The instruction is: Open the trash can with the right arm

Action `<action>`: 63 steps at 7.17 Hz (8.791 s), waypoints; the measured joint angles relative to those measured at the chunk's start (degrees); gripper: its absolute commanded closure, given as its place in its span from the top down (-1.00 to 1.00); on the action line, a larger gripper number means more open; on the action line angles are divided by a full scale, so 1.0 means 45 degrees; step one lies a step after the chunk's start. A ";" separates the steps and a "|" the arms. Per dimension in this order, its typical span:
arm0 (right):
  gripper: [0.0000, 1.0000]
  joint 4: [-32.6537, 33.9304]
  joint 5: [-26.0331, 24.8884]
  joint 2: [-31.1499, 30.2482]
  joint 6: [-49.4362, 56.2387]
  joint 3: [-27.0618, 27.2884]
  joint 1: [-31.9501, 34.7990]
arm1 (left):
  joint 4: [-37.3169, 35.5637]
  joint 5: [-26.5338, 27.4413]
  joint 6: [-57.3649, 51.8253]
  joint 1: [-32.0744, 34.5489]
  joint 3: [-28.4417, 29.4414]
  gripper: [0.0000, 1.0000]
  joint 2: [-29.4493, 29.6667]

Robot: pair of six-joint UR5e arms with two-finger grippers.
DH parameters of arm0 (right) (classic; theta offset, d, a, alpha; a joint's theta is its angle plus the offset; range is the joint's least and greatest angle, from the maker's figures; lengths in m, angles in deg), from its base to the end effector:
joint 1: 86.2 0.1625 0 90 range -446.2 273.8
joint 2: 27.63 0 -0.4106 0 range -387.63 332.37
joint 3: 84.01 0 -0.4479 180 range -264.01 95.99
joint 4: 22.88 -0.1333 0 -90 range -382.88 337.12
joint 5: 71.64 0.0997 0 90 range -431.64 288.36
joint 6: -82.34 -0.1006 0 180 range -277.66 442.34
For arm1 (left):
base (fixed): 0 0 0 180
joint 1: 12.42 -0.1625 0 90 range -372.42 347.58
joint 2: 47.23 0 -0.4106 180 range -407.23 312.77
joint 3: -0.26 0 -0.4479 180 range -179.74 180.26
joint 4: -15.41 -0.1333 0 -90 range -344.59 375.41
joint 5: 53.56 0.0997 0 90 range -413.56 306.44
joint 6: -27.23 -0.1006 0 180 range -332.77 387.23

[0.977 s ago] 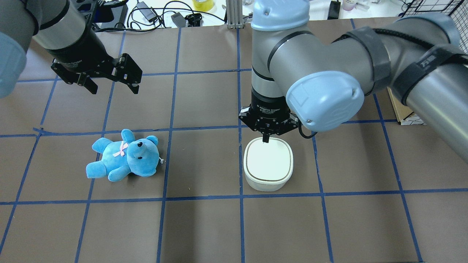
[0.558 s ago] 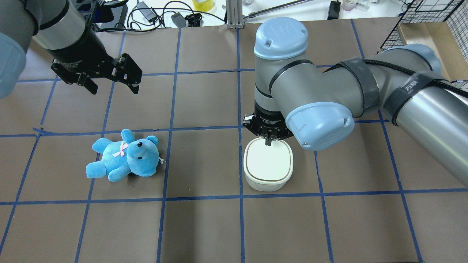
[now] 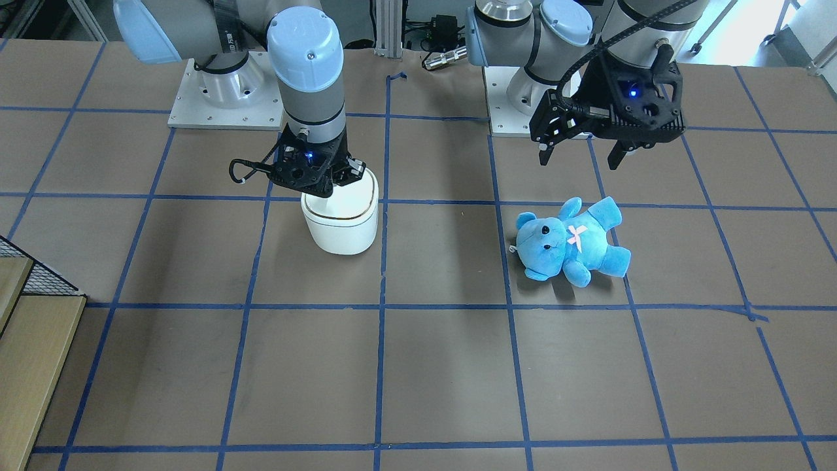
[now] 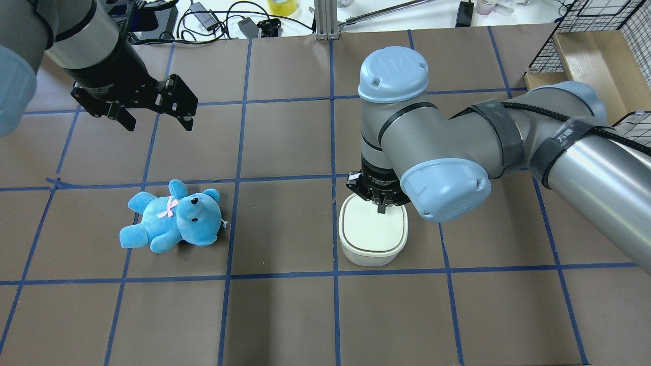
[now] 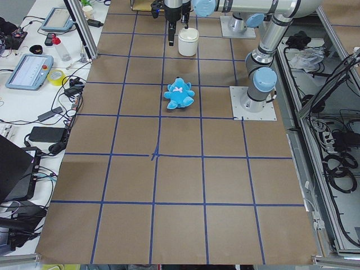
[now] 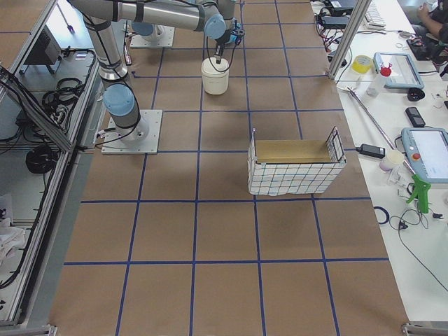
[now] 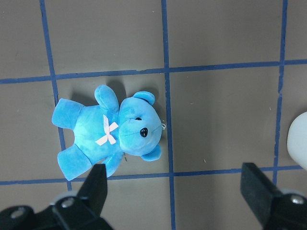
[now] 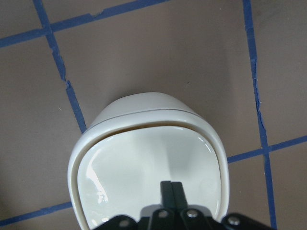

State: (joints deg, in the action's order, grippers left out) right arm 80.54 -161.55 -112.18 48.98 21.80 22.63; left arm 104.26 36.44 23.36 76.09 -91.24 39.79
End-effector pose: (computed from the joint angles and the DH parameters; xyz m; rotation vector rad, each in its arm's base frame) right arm 0.3011 -0.4694 0.2956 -0.3893 -3.0522 -0.1904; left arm -0.1195 -0.5339 0.4882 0.0652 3.1379 -0.0720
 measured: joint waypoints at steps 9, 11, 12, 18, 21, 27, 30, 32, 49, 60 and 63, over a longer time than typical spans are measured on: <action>-1.00 0.0275 -0.0062 0.0214 0.0242 0.0473 -0.0023 | 0.0000 0.0000 0.0000 0.0000 0.0000 1.00 0.0000; -1.00 -0.1524 -0.0048 0.0106 0.0106 -0.0873 -0.0038 | 0.0000 0.0001 0.0000 0.0000 0.0000 1.00 0.0000; -0.97 -0.2435 -0.0068 0.0091 0.0115 -0.1651 -0.0060 | 0.0000 0.0001 0.0000 0.0000 0.0000 1.00 0.0000; -0.57 -0.5043 -0.1225 0.0075 0.2858 -0.4692 -0.1320 | 0.0000 0.0001 0.0000 0.0000 0.0000 1.00 0.0000; 1.00 -0.5352 -0.1453 -0.0029 0.5305 -0.5382 -0.2556 | 0.0000 0.0001 0.0000 0.0000 0.0000 1.00 0.0000; 1.00 -0.4693 -0.0815 -0.0091 0.7250 -0.5657 -0.3668 | 0.0000 0.0001 0.0000 0.0000 0.0000 1.00 0.0000; 0.98 -0.3133 -0.0597 -0.0111 0.7351 -0.5491 -0.3706 | 0.0000 -0.0004 0.0000 0.0000 0.0000 1.00 0.0000; 0.98 -0.2512 -0.0589 -0.0132 0.7352 -0.5285 -0.3796 | 0.0000 0.0000 0.0000 0.0000 0.0000 1.00 0.0000; 0.99 -0.2062 0.0466 -0.1405 0.7210 -0.3678 -0.4348 | 0.0000 0.0000 0.0000 0.0000 0.0000 1.00 0.0000; 1.00 -0.2611 0.0175 -0.1328 0.7239 -0.3827 -0.4321 | 0.0000 0.0001 0.0000 0.0000 0.0000 1.00 -0.0003; 1.00 -0.2611 0.0175 -0.1328 0.7239 -0.3827 -0.4321 | 0.0000 0.0001 0.0000 0.0000 0.0000 1.00 -0.0001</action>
